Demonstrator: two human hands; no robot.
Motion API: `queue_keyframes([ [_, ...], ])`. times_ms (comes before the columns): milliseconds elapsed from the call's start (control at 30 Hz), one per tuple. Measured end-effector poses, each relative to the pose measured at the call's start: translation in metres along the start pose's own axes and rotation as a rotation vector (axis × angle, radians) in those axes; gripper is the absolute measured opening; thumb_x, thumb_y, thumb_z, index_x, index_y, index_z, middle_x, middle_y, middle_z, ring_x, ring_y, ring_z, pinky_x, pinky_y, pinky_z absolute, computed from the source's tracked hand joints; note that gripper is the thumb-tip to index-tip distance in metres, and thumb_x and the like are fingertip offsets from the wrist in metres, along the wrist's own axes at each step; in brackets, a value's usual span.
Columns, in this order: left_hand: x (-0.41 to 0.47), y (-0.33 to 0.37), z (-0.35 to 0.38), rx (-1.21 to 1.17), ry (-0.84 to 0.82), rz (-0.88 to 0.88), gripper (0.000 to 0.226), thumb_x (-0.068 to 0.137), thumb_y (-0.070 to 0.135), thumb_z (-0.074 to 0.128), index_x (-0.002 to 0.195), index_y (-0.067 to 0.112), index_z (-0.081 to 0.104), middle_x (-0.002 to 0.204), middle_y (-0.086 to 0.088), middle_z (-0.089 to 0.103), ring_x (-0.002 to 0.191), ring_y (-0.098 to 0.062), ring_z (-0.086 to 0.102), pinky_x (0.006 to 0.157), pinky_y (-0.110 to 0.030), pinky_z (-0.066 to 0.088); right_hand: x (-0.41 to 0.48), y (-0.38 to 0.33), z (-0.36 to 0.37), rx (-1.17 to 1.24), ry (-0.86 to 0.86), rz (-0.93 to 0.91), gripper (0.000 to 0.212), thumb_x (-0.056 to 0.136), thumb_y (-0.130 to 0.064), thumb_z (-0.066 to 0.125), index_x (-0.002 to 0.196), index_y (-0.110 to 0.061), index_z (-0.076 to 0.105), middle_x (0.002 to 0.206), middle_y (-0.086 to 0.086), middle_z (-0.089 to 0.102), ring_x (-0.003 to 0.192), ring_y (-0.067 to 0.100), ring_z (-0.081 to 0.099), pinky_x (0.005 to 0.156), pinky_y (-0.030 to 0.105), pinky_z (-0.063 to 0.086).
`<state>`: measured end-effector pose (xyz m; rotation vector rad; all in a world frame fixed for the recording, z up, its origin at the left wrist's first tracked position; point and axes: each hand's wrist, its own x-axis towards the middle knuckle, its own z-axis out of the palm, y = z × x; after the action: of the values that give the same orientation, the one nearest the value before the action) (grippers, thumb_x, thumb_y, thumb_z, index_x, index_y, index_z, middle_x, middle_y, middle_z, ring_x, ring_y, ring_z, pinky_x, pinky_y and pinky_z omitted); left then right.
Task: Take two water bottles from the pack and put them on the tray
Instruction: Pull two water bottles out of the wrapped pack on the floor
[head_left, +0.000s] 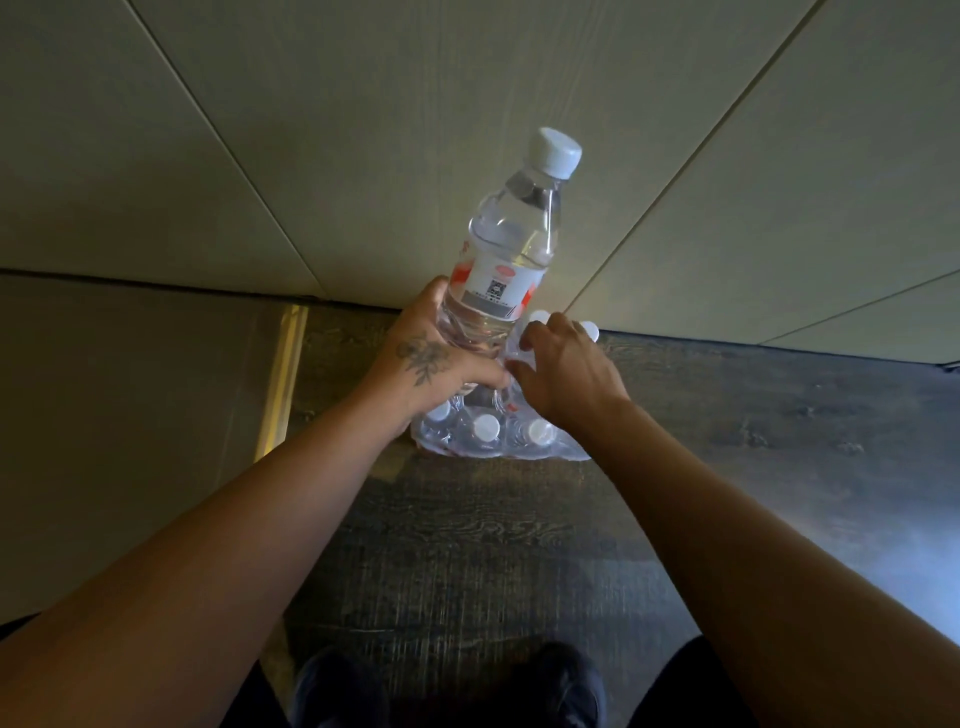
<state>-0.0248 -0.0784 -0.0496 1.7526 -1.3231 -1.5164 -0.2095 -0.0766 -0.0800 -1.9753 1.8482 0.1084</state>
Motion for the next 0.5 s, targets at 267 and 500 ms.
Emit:
queue_keyframes([
  [267, 0.000, 0.005, 0.000, -0.039, -0.001, -0.042, 0.111, 0.056, 0.011, 0.106, 0.153, 0.026, 0.056, 0.125, 0.007, 0.079, 0.114, -0.014, 0.075, 0.103, -0.043, 0.060, 0.000, 0.016, 0.018, -0.148, -0.036, 0.068, 0.051, 0.099, -0.043, 0.073, 0.133, -0.008, 0.059, 0.127, 0.017, 0.069, 0.121, 0.035, 0.064, 0.095, 0.046, 0.057],
  [500, 0.000, 0.010, -0.006, -0.054, -0.004, -0.052, 0.109, 0.054, 0.011, 0.104, 0.151, 0.028, 0.057, 0.129, 0.006, 0.078, 0.119, -0.016, 0.074, 0.104, -0.044, 0.059, 0.001, 0.015, 0.003, 0.007, 0.042, 0.033, 0.045, 0.098, -0.040, 0.075, 0.127, -0.008, 0.064, 0.112, 0.016, 0.075, 0.097, 0.033, 0.072, 0.079, 0.042, 0.060],
])
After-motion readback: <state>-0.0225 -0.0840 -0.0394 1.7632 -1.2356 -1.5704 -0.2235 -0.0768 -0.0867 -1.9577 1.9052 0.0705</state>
